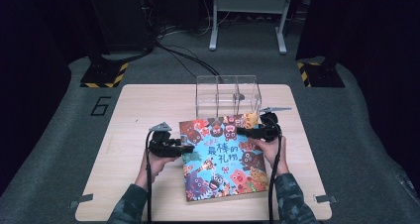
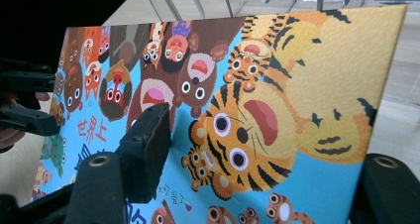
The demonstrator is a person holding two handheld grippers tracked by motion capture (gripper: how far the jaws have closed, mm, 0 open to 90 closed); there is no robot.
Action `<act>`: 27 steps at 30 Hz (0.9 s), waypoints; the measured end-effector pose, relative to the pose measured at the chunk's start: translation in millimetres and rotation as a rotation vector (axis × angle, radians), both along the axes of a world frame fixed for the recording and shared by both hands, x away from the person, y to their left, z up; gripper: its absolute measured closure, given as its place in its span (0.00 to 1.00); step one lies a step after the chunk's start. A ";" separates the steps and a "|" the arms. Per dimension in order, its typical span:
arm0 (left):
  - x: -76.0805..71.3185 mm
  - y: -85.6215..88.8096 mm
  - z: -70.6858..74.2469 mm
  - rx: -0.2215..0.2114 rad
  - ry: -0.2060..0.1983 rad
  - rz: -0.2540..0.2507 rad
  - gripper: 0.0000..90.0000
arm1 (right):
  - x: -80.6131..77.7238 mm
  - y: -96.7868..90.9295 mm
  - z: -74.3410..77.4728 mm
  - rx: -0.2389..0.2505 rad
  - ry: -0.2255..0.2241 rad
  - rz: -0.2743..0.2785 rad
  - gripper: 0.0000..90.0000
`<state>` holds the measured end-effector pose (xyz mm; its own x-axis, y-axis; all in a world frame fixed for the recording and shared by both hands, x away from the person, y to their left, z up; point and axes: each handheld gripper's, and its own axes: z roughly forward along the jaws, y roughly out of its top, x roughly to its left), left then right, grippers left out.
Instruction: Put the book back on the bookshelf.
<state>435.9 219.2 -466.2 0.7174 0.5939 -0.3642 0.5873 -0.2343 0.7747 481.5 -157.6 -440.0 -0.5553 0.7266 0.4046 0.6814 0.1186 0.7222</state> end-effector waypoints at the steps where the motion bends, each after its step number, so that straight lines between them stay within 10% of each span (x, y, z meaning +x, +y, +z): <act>1: 0.0 0.0 0.0 0.000 0.000 0.000 0.49 | 0.0 0.0 0.0 0.000 0.000 0.000 0.38; 27: -12.6 18.9 29.7 0.021 -0.081 0.008 0.55 | 7.6 21.0 23.7 0.016 -0.084 0.060 0.35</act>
